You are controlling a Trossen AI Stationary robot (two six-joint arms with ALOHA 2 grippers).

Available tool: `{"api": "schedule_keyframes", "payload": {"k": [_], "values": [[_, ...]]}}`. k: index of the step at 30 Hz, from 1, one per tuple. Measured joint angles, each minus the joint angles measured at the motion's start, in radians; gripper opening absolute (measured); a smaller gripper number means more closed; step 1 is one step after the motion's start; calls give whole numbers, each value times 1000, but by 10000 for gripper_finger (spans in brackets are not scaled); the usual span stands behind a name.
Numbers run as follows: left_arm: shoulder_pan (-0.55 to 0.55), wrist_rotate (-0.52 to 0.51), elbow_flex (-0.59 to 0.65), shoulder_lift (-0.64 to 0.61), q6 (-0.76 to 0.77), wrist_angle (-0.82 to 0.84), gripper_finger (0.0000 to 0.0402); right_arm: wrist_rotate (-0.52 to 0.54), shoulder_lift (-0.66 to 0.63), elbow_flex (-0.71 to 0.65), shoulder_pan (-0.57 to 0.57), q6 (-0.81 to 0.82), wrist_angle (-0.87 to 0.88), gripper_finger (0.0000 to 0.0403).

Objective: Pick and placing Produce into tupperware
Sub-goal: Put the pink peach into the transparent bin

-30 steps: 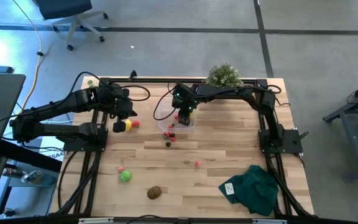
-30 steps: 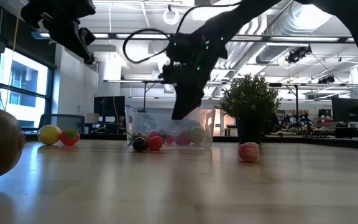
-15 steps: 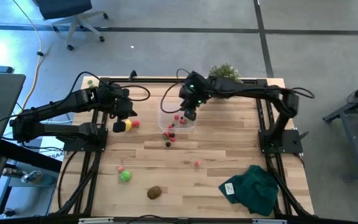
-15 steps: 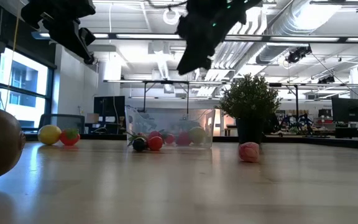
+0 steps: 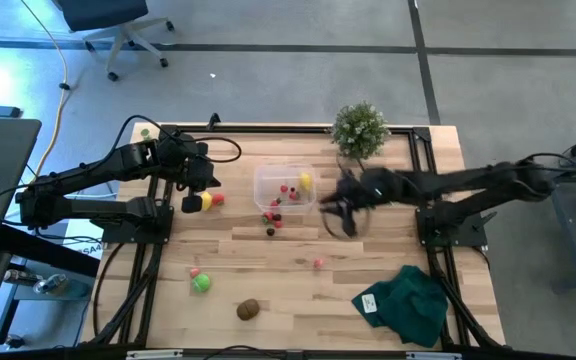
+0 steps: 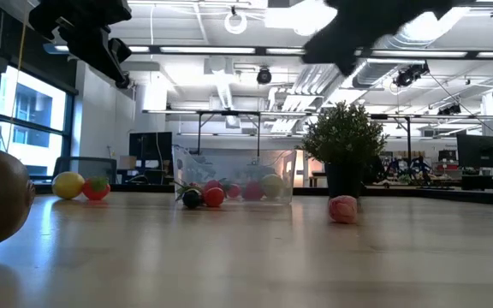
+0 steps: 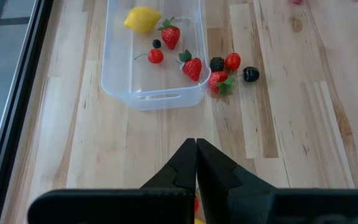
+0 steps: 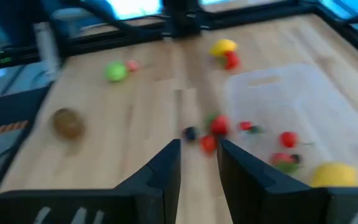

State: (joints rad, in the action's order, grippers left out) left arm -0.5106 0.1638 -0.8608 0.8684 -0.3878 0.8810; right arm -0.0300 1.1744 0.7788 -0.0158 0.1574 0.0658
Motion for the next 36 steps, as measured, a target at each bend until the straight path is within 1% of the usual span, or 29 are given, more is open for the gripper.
{"api": "schedule_keyframes", "payload": {"k": [3,6,9,12,15,17,20,24,28,32,36], "values": [[0,0,0,0,0,0,3,29,-89,-120,-116,0,-84,94],[0,0,0,0,0,0,3,38,-140,-225,-217,0,-179,94],[0,0,0,0,0,0,3,84,-147,-308,-296,-12,-309,94],[0,0,0,0,0,0,3,139,-114,-371,-352,-92,-446,94],[0,0,0,0,0,0,3,183,-56,-396,-378,-121,-506,98],[0,0,0,0,0,0,3,187,-3,-397,-380,-113,-532,107],[0,0,0,0,0,0,3,192,91,-397,-380,-114,-626,125],[0,0,0,0,0,0,3,240,219,-397,-379,-105,-749,151],[0,0,0,0,0,0,3,240,337,-397,-378,-104,-876,177],[0,0,0,0,0,0,3,242,440,-394,-378,-15,-946,197],[0,0,0,0,0,0,3,284,522,-394,-378,77,-1016,209]]}}
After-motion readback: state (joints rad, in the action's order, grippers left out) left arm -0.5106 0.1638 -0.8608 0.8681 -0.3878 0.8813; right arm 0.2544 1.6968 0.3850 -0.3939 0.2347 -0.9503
